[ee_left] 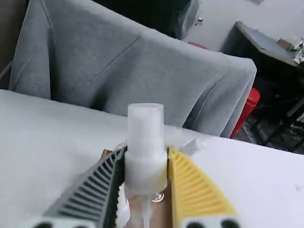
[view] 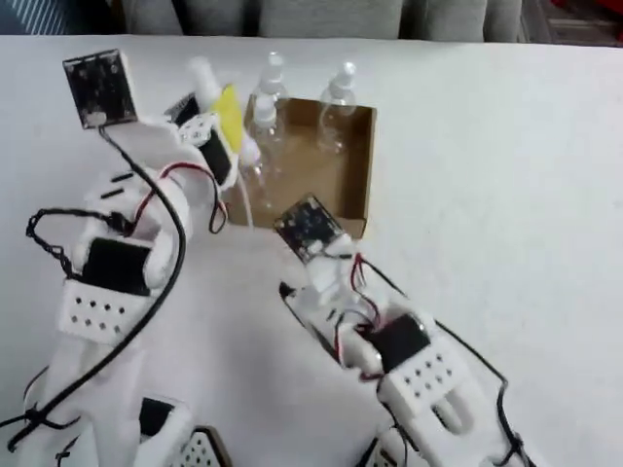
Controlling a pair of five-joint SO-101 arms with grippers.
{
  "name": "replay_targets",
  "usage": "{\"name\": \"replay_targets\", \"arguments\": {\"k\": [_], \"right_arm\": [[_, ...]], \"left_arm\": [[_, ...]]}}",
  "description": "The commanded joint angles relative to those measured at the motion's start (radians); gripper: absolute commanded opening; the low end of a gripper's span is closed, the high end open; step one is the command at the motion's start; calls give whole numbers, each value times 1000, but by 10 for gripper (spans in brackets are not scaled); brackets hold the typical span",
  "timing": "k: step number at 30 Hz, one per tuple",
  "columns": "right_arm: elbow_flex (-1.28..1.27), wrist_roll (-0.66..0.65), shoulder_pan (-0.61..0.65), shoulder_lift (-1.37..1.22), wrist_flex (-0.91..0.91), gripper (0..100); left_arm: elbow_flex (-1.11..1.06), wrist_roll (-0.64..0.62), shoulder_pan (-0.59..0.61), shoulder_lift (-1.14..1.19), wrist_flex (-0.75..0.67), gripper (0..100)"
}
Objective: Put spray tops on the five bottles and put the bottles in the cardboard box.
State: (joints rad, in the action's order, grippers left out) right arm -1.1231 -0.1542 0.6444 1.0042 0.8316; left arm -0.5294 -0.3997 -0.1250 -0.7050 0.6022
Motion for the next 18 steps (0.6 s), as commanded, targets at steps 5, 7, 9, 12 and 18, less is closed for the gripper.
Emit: {"name": "replay_targets", "arguments": {"k": [5, 7, 9, 12, 18], "right_arm": [[-166, 9, -4, 386, -39, 17], [-229, 9, -7, 472, -81, 17], [-275, 9, -7, 541, -108, 17], [-302, 9, -7, 615, -108, 17], [-305, 9, -8, 625, -107, 16]], "left_arm": [[-207, 2, -41, -173, -287, 23], [-249, 0, -64, -211, -299, 23], [-278, 0, -93, -248, -301, 23], [-304, 0, -145, -300, -299, 23], [-302, 0, -206, -355, -302, 22]]}}
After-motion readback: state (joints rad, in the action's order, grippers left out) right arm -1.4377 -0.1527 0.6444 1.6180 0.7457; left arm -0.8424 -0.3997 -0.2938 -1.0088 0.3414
